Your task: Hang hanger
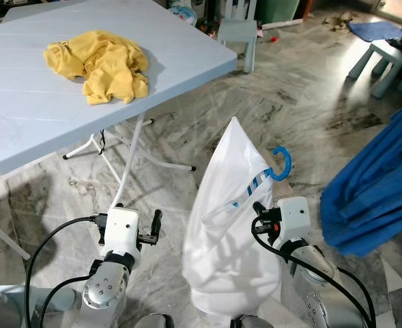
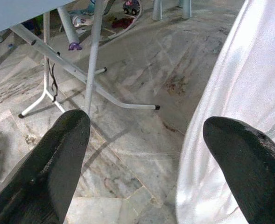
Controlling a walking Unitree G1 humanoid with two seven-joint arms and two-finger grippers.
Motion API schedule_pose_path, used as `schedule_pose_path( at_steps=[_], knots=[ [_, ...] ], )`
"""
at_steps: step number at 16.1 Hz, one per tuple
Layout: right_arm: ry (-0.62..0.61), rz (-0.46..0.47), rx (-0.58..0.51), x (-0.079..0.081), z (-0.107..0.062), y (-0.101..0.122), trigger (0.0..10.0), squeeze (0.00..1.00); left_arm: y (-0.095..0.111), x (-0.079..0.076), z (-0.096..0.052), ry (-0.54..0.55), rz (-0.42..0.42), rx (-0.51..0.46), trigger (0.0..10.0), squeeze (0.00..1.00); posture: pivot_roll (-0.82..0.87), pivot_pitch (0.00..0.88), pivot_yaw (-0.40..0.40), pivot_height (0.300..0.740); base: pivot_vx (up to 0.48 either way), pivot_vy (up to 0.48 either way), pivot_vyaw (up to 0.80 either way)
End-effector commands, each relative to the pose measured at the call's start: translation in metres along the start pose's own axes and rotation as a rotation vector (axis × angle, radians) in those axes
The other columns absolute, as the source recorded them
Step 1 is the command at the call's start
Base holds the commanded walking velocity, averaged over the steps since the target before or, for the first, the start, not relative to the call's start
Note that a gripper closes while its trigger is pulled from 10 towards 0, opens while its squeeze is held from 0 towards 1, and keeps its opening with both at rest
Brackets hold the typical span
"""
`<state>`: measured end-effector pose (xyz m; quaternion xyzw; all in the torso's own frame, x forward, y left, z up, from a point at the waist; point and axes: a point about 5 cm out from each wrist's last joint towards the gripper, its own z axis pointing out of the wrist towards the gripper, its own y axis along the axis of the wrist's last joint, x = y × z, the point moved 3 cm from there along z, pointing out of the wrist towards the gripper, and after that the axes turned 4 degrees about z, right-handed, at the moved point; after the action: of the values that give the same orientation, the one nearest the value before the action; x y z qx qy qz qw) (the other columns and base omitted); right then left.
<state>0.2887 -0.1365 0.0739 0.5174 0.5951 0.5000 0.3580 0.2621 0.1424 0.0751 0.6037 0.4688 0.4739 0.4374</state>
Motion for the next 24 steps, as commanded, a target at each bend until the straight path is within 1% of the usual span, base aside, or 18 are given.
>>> schedule_pose_path(
  at_steps=[1,10,12,16,18,23,24],
  knots=[
    [-0.01,-0.002,-0.054,-0.003,-0.001,0.012,10.0,0.0,0.002,0.0,0.001,-0.006,0.003,-0.006,10.0,0.0,0.04,0.167,0.0,0.74,-0.27,0.0,0.0],
    [0.003,-0.014,-0.064,-0.001,0.003,0.015,10.0,0.0,0.002,-0.002,0.006,-0.01,0.012,-0.005,10.0,0.0,0.04,0.16,-0.001,0.74,-0.3,0.0,0.0],
    [0.007,-0.01,-0.067,0.001,0.003,0.015,10.0,0.0,0.002,-0.002,0.006,-0.012,0.007,-0.011,10.0,0.0,0.04,0.161,0.002,0.74,0.0,0.0,0.0],
    [0.02,-0.011,-0.07,0.003,0.002,0.016,10.0,0.0,0.002,0.0,0.007,0.01,0.027,-0.007,10.0,0.0,0.03,0.162,0.001,0.74,0.0,0.0,0.0],
    [0.037,-0.012,-0.073,0.005,0.002,0.016,10.0,0.0,0.001,0.0,0.008,0.025,0.039,-0.003,10.0,0.0,0.03,0.167,-0.001,0.74,0.0,0.0,0.65],
    [0.088,-0.006,-0.066,0.012,0.0,0.016,10.0,0.0,-0.002,-0.003,0.008,0.01,0.047,0.01,10.0,0.0,0.03,0.174,-0.005,0.74,0.0,0.0,0.8],
    [0.121,-0.006,-0.059,0.015,-0.001,0.016,10.0,0.0,-0.002,-0.003,0.008,0.007,0.049,0.01,10.0,0.0,0.03,0.179,-0.004,0.74,0.0,0.0,0.79]
  ],
)
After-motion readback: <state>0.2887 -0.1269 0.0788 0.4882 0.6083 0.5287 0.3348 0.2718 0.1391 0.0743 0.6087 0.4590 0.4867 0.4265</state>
